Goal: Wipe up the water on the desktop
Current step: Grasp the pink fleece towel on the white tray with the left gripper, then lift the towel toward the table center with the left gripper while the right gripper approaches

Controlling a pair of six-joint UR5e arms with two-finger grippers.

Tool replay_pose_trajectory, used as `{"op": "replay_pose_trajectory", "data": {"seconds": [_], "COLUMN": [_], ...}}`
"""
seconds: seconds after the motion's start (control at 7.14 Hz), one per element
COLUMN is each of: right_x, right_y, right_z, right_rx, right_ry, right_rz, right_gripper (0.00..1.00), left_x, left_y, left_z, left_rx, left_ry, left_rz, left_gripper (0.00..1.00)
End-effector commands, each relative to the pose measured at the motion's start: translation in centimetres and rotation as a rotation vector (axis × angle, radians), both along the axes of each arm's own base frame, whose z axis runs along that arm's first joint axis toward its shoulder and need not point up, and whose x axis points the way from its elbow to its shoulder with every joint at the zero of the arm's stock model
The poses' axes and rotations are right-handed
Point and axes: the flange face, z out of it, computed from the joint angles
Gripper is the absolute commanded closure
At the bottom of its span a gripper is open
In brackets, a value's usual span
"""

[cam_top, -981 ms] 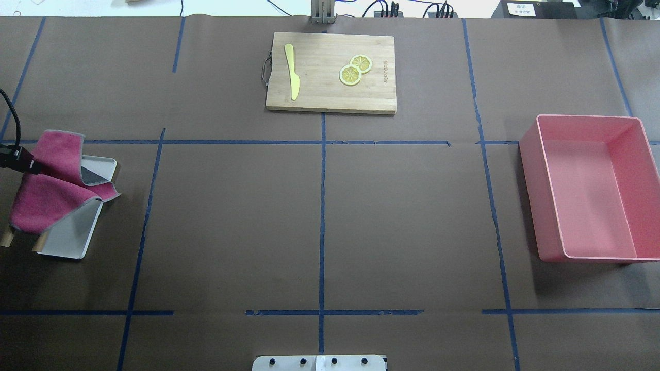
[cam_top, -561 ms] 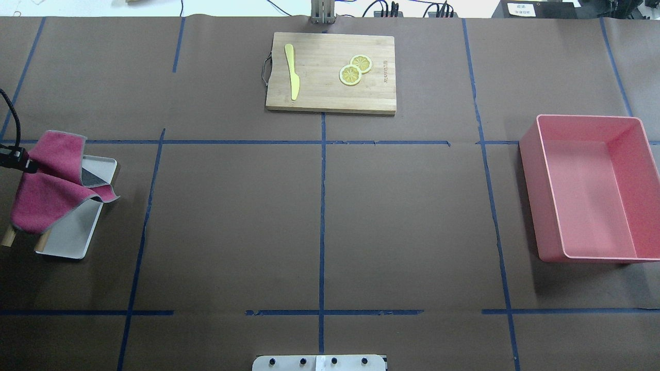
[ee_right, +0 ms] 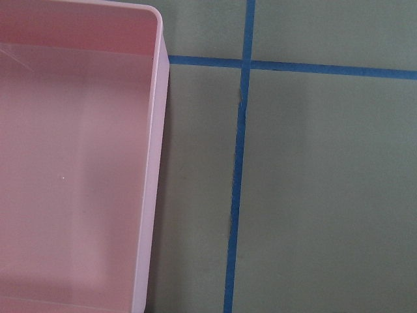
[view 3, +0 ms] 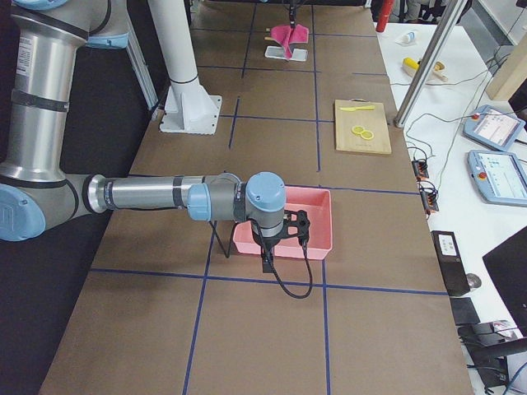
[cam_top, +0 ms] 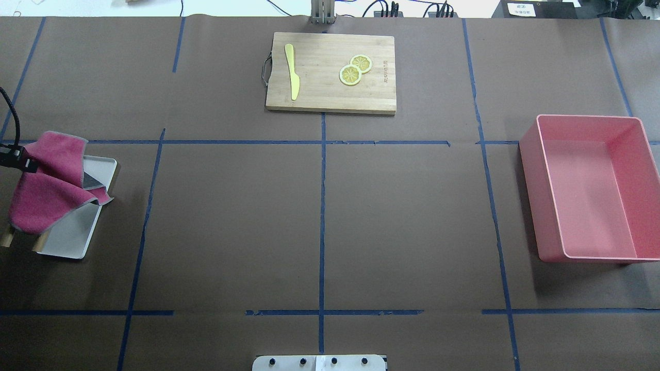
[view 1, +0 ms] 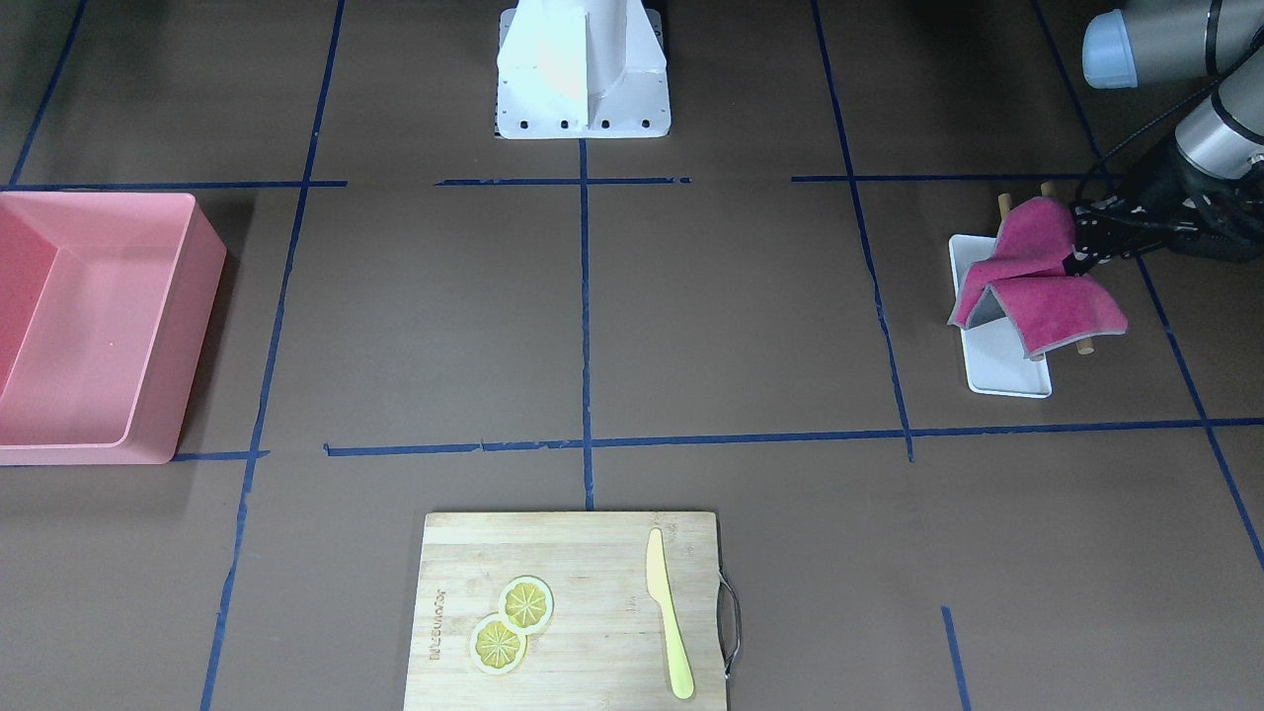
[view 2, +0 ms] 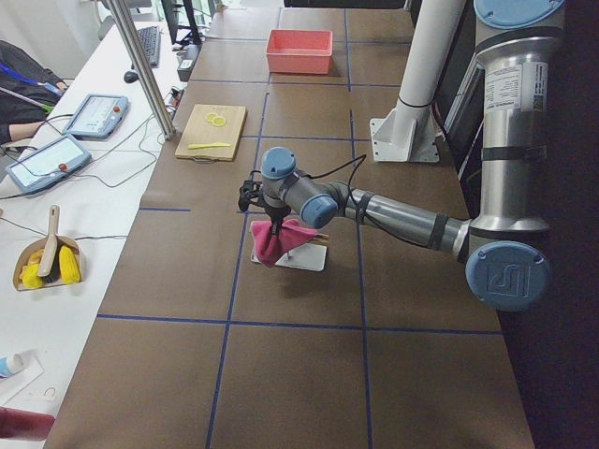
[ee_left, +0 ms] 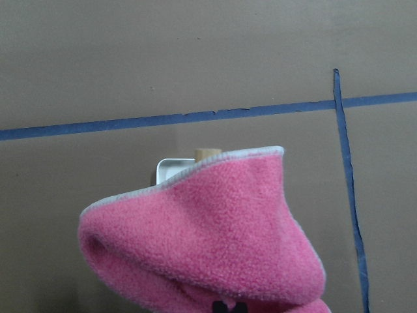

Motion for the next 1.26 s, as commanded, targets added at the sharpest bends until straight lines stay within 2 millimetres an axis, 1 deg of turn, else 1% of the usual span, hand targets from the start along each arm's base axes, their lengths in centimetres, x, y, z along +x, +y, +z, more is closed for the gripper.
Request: {"op": "replay_pose_trajectory", "data": {"seconds": [0.0, 0.14, 0.28, 0.42, 0.56, 0.7, 0.84, 0.98, 1.12], "right_x": [0.0, -0.3, -0.8, -1.1, -3.1, -7.0, -11.5, -13.0, -13.9], "right_y": [-0.1, -0.2, -0.1, -0.5, -1.2, -3.3, -5.3, -6.4, -7.0], "right_z": [-2.3, -3.5, -4.5, -5.8, -7.3, -10.5, -14.3, -16.7, -19.0], "right_rx": [0.055, 0.106, 0.18, 0.279, 0.41, 0.54, 0.604, 0.654, 0.715], "right_ry": [-0.001, -0.041, -0.108, -0.124, -0.125, -0.142, -0.188, -0.202, -0.217], "right_rz": [-0.008, -0.011, -0.023, -0.041, -0.101, -0.189, -0.268, -0.279, -0.287], "right_gripper": [0.0, 0.0, 0.0, 0.0, 0.01, 0.01, 0.0, 0.0, 0.0], "left_x": [-0.4, -0.2, 0.3, 1.0, 1.9, 4.0, 6.3, 7.9, 9.9], "left_y": [0.3, 0.0, -0.7, -1.3, -2.1, -2.1, -1.8, -1.8, -1.5], "left_z": [-6.2, -10.1, -12.9, -15.4, -18.4, -21.0, -23.3, -25.8, -28.6], "left_rx": [-0.072, -0.141, -0.22, -0.307, -0.376, -0.461, -0.548, -0.622, -0.701], "left_ry": [-0.028, -0.016, 0.009, 0.063, 0.109, 0.142, 0.165, 0.194, 0.221], "left_rz": [-0.018, -0.08, -0.154, -0.214, -0.275, -0.32, -0.359, -0.396, -0.449], "left_gripper": [1.0, 1.0, 1.0, 1.0, 1.0, 1.0, 1.0, 1.0, 1.0]}}
